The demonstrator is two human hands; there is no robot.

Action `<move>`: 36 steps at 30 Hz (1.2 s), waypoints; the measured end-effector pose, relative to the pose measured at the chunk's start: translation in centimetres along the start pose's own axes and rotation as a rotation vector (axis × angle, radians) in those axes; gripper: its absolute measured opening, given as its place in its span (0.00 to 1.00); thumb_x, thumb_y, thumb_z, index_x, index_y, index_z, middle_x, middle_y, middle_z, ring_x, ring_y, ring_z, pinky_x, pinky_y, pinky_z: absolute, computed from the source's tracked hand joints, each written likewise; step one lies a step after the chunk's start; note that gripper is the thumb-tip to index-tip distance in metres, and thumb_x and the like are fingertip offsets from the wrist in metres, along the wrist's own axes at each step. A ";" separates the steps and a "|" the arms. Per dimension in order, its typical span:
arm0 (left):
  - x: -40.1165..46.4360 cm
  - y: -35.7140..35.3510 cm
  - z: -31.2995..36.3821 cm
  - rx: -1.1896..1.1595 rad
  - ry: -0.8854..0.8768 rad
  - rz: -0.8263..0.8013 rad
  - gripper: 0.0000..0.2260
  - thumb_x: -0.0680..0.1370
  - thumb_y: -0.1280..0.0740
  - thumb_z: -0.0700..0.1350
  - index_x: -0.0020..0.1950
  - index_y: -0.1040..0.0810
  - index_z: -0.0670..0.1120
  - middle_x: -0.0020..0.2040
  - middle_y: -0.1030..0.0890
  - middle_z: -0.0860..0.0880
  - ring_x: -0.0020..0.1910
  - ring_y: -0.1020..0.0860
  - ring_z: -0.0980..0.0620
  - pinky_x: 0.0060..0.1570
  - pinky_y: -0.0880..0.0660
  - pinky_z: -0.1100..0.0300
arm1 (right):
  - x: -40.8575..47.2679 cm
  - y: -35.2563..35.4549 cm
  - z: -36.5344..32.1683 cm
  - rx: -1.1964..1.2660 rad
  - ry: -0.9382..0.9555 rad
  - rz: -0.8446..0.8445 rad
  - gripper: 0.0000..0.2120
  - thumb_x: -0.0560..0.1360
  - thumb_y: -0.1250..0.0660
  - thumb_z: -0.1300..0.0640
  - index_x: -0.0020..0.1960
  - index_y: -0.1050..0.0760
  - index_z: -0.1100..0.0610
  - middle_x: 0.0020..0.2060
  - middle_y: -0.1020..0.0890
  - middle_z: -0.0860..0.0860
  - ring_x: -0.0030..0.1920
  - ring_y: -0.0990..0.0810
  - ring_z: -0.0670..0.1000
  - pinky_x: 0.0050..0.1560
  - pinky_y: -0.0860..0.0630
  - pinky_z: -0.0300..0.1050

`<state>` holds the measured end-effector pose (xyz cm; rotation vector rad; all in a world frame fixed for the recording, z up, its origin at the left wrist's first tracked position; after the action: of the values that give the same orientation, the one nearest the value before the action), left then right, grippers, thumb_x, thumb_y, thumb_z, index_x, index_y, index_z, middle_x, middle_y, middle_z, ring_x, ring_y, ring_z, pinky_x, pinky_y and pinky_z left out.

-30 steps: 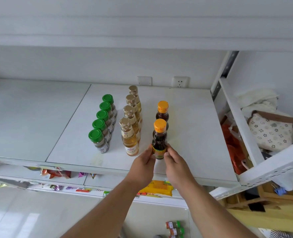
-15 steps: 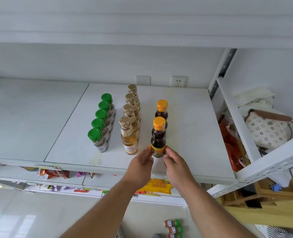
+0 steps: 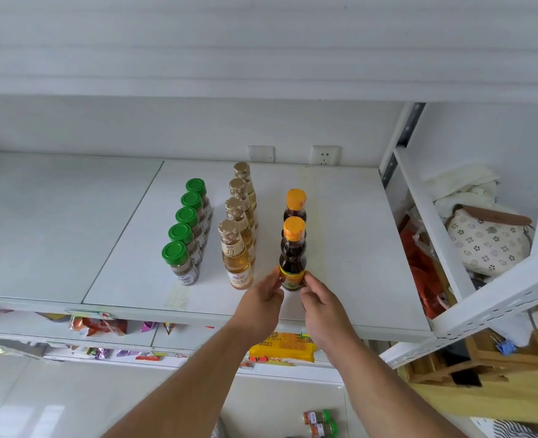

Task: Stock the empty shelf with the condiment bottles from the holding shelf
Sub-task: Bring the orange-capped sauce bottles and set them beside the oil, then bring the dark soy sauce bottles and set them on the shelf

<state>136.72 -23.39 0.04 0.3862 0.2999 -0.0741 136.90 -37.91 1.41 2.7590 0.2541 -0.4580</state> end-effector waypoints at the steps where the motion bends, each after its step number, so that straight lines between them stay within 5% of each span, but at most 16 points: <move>1: -0.1 0.0 0.0 -0.003 0.013 0.002 0.23 0.85 0.43 0.39 0.80 0.34 0.54 0.73 0.26 0.58 0.74 0.30 0.60 0.70 0.36 0.68 | 0.0 0.0 0.2 -0.003 -0.006 0.002 0.21 0.87 0.47 0.51 0.80 0.38 0.42 0.77 0.33 0.45 0.77 0.35 0.49 0.77 0.38 0.49; 11: -5.0 0.5 -1.8 -0.049 0.146 0.114 0.25 0.85 0.38 0.46 0.81 0.38 0.55 0.78 0.31 0.54 0.75 0.31 0.57 0.68 0.32 0.64 | -2.8 0.3 1.9 -0.061 -0.005 -0.048 0.22 0.86 0.45 0.49 0.80 0.37 0.46 0.76 0.30 0.45 0.75 0.31 0.48 0.76 0.34 0.49; 15: -8.6 2.1 -1.3 0.057 0.156 0.165 0.25 0.84 0.37 0.51 0.81 0.39 0.58 0.76 0.31 0.56 0.50 0.21 0.69 0.41 0.25 0.77 | -5.1 -0.4 0.7 -0.146 0.097 -0.134 0.22 0.85 0.41 0.48 0.78 0.34 0.48 0.75 0.28 0.44 0.73 0.29 0.44 0.73 0.32 0.42; 16: -9.8 2.8 -1.1 0.122 0.145 0.183 0.25 0.84 0.38 0.52 0.81 0.39 0.58 0.76 0.31 0.57 0.51 0.22 0.70 0.47 0.25 0.76 | -5.8 -0.8 0.1 -0.185 0.132 -0.163 0.23 0.85 0.41 0.46 0.78 0.34 0.47 0.75 0.29 0.43 0.74 0.30 0.43 0.73 0.33 0.43; 18: -12.3 4.3 -1.2 0.301 0.091 0.232 0.26 0.84 0.38 0.54 0.82 0.41 0.57 0.79 0.35 0.57 0.71 0.30 0.64 0.70 0.33 0.64 | -7.1 -2.1 -1.1 -0.310 0.214 -0.227 0.25 0.84 0.42 0.41 0.79 0.37 0.44 0.77 0.32 0.40 0.76 0.34 0.43 0.76 0.36 0.44; 20: -15.0 6.2 -1.9 0.441 0.101 0.285 0.28 0.84 0.39 0.56 0.82 0.42 0.57 0.82 0.40 0.58 0.80 0.41 0.57 0.77 0.40 0.57 | -8.5 -4.1 -2.4 -0.469 0.313 -0.302 0.27 0.84 0.44 0.39 0.81 0.40 0.44 0.78 0.36 0.39 0.78 0.38 0.43 0.75 0.41 0.40; 27: -28.7 12.7 -6.9 0.627 0.326 0.512 0.31 0.83 0.40 0.61 0.83 0.44 0.55 0.84 0.45 0.54 0.81 0.41 0.50 0.76 0.36 0.52 | -14.5 -14.9 -4.2 -0.885 0.601 -0.575 0.36 0.81 0.47 0.33 0.84 0.49 0.48 0.83 0.50 0.46 0.83 0.54 0.46 0.82 0.51 0.49; 36: -49.5 12.4 -15.6 0.478 0.683 0.725 0.33 0.82 0.42 0.63 0.84 0.48 0.53 0.84 0.49 0.50 0.82 0.44 0.48 0.77 0.40 0.50 | -29.8 -28.1 -4.5 -1.173 0.919 -0.902 0.39 0.81 0.50 0.31 0.84 0.56 0.50 0.84 0.56 0.47 0.83 0.60 0.48 0.82 0.57 0.51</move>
<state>86.88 -5.28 5.71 0.9757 0.8026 0.7240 104.02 -13.79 7.37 1.3705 1.4258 0.6452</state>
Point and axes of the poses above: each hand's wrist, its own x-axis towards the middle knuckle, its own y-axis out of the back of the hand, z = x × y, the point moved 3 cm from there along x, towards the middle knuckle
